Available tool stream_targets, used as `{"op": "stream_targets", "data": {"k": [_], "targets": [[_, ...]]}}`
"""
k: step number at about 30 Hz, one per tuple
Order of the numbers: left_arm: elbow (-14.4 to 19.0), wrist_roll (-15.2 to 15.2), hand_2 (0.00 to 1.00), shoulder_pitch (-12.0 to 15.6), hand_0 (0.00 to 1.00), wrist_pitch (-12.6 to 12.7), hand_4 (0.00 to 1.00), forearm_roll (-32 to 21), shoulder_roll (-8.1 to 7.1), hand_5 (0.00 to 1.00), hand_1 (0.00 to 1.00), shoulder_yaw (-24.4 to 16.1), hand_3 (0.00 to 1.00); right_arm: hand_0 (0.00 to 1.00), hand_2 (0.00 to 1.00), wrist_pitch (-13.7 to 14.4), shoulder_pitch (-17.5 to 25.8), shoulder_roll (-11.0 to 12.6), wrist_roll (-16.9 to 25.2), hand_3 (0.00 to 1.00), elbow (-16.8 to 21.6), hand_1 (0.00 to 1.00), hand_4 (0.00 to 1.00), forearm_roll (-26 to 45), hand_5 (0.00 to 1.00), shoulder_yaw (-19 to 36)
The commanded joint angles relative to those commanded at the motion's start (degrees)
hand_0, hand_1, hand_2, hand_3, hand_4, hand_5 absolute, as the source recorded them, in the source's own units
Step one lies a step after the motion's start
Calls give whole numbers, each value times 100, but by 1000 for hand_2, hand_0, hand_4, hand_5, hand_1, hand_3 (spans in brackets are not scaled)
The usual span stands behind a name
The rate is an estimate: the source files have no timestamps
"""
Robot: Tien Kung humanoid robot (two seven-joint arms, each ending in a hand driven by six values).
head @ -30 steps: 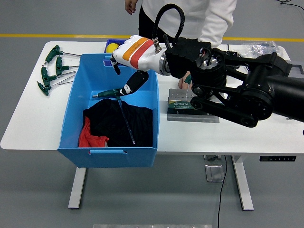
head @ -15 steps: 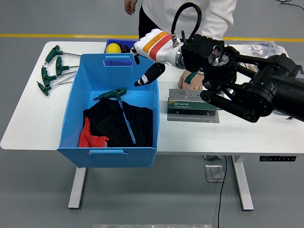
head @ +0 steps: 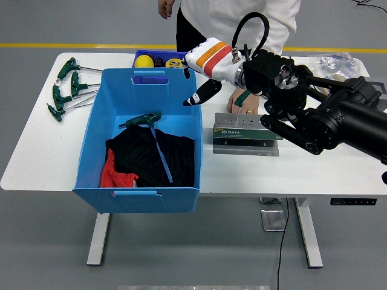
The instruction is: Lift tool from toolbox,place it in box,lift tool from toolbox,place it in box
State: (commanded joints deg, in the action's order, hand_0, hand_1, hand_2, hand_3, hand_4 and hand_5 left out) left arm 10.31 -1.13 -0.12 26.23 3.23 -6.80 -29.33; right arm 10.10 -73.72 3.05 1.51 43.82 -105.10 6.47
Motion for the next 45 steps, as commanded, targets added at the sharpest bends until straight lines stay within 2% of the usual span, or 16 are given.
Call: {"op": "stream_targets", "data": {"k": [5, 9, 17, 21, 30, 45], "targets": [[0, 10, 505, -16, 538, -4, 729, -73, 0, 651, 503, 80, 685, 601, 693, 158, 138, -149, 223, 517, -408, 637, 998, 358, 657, -241], [0, 15, 505, -31, 538, -5, 729, -86, 4, 651, 503, 95, 685, 601, 693, 179, 243, -232, 306, 517, -648, 637, 998, 454, 657, -371], [0, 14, 502, -44, 539, -12, 729, -103, 4, 651, 499, 130, 686, 606, 661, 222, 320, -254, 350, 492, -880, 617, 998, 339, 660, -499], [0, 15, 502, -44, 539, -12, 729, -123, 6, 651, 499, 144, 686, 606, 661, 148, 336, -223, 347, 492, -982, 617, 998, 215, 660, -602], [0, 26, 500, -76, 530, -7, 729, -154, -11, 650, 497, 182, 685, 605, 651, -74, 408, -142, 434, 492, -1279, 616, 998, -120, 679, -456], [0, 27, 497, -64, 528, -5, 729, -137, -3, 649, 494, 171, 685, 596, 640, -410, 518, -103, 477, 491, -1389, 602, 998, -408, 684, -255]]}}
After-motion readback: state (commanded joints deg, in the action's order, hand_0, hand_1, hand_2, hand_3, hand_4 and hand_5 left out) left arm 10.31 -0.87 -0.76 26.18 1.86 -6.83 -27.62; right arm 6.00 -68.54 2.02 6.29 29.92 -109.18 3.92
